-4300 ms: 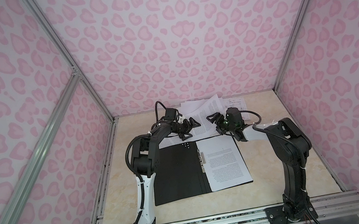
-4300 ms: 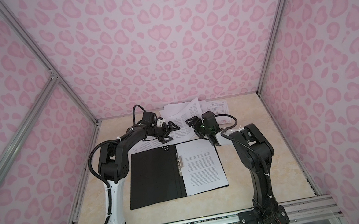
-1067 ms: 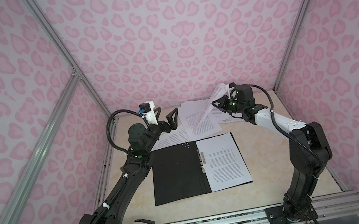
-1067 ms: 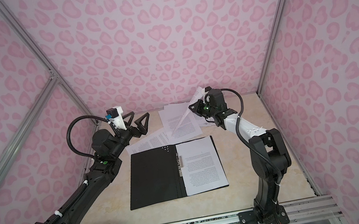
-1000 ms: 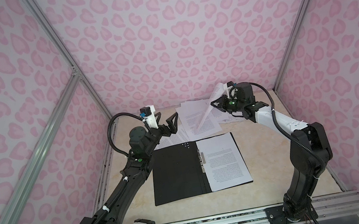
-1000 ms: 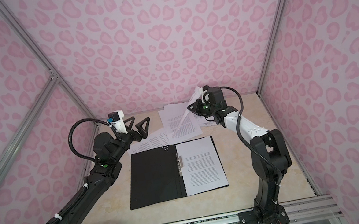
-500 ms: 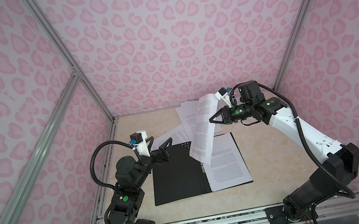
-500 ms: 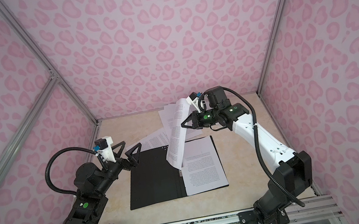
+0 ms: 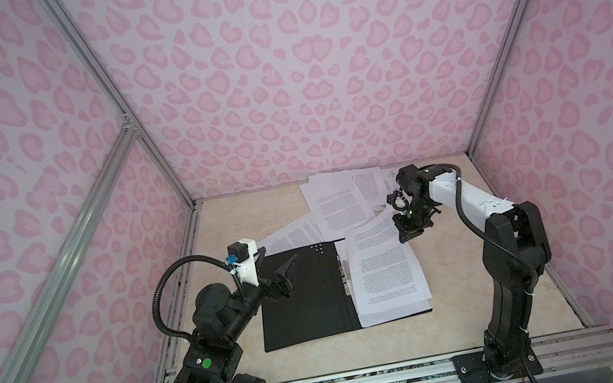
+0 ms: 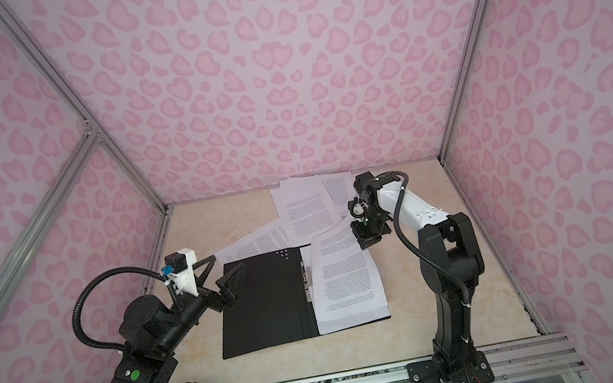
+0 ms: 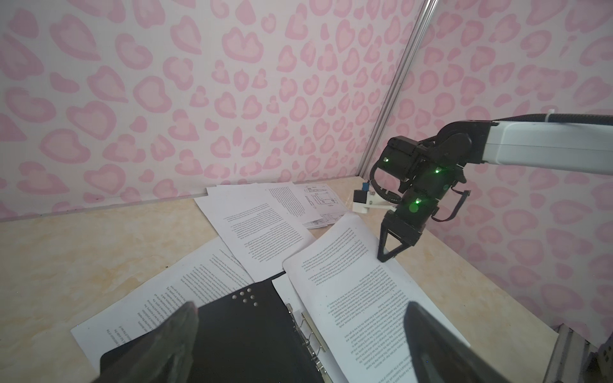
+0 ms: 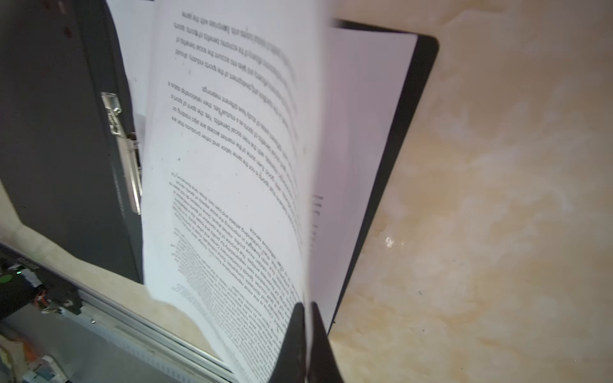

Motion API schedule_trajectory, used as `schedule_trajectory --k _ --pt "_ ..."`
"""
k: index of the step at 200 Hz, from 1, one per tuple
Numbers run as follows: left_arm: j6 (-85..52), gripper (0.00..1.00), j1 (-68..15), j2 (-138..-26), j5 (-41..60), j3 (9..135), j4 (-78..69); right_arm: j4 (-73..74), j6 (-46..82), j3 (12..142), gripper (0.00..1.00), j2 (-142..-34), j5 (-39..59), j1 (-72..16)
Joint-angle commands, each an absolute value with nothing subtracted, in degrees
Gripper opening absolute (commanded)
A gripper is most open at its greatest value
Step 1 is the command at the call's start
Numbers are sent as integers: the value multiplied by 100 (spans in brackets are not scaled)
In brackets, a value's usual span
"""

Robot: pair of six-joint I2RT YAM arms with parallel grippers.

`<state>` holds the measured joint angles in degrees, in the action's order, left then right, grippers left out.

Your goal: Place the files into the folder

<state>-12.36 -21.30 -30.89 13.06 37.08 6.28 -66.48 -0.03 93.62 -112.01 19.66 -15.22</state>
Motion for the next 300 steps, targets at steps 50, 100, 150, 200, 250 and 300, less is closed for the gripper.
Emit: schedule_trajectory --k 50,100,150,200,250,300 --pt "-1110 98 -2207 -3092 1245 3751 640 -6711 -575 9228 0 -11370 1236 -1588" --pt "-1124 98 -2208 -3223 1292 3763 678 -6449 -527 9104 0 -11391 1460 -1700" --pt "-1188 98 -2207 -3445 1430 3799 712 -6191 -245 9074 0 -11482 1887 -1724" --pt "-1217 98 -2210 -3507 1511 3789 705 -6038 -7 9035 0 -11619 2111 -1800" --pt "-1211 98 -2206 -3516 1512 3796 709 -6038 -40 8969 0 -11629 2075 -1853" --pt "-1204 98 -2207 -3533 1512 3800 705 -6012 -44 8840 0 -11595 2099 -1845"
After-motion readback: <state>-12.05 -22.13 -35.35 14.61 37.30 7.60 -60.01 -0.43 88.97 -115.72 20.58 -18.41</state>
